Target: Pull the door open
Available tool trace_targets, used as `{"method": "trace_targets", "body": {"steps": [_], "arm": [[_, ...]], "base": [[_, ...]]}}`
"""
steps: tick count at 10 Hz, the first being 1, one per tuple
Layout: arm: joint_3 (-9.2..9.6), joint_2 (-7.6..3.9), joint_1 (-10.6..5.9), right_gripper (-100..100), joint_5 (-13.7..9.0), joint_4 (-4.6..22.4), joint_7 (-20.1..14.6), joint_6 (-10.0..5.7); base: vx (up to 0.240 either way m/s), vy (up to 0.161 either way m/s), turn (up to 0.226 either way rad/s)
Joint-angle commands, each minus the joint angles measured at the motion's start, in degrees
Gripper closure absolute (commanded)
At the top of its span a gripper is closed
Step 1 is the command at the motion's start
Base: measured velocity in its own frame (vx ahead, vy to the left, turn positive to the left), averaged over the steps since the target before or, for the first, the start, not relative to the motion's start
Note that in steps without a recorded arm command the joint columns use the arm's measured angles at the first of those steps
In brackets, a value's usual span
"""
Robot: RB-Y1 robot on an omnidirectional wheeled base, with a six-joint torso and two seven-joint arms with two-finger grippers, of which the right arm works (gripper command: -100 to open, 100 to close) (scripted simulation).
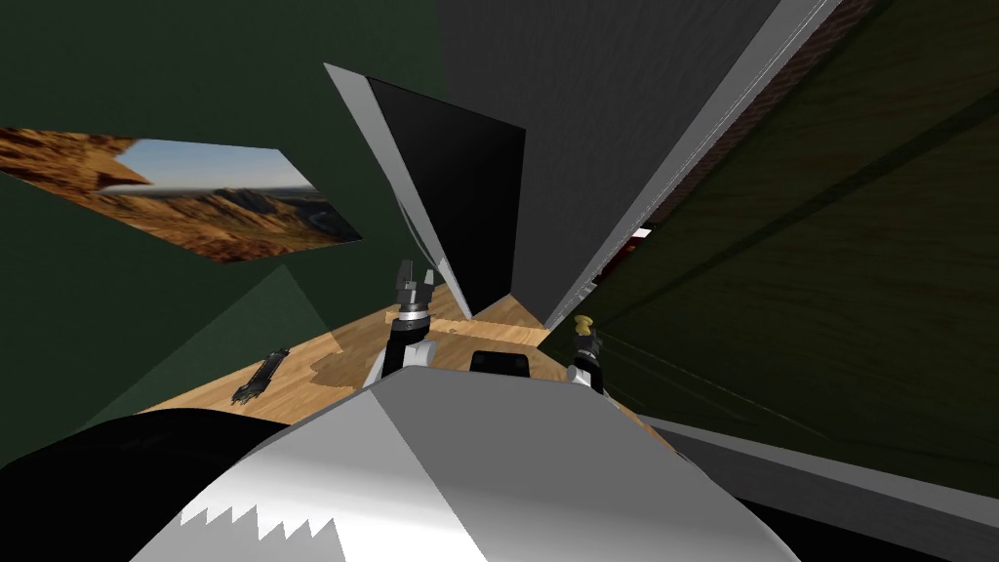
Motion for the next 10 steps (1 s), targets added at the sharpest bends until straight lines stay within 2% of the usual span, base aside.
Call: {"method": "trace_targets", "body": {"steps": [1,4,5,6,7,8,9,10], "arm": [[0.11,0.23,-0.88,100,0.1,0.2,-2.9,-0.71],[-0.11,0.29,-0.83,100,0.0,0.2,-5.7,-0.74],[-0.31,0.34,-0.78,100,-0.2,0.2,-7.8,-0.76],[-0.31,0.34,-0.78,100,-0.2,0.2,-8.0,-0.76],[-0.5,0.39,-0.73,100,-0.3,0.2,-10.1,-0.79],[-0.5,0.39,-0.73,100,-0.3,0.2,-10.4,-0.79],[-0.7,0.44,-0.68,100,-0.4,0.2,-12.6,-0.81],[-0.7,0.44,-0.68,100,-0.4,0.2,-12.7,-0.81]], "base": [[-0.037,-0.001,0.058],[-0.032,0.0,0.044],[-0.042,0.003,0.069],[-0.029,0.0,0.032],[-0.03,-0.005,0.054],[-0.028,-0.002,0.035],[-0.031,0.001,0.054],[-0.026,-0.003,0.036]]}}
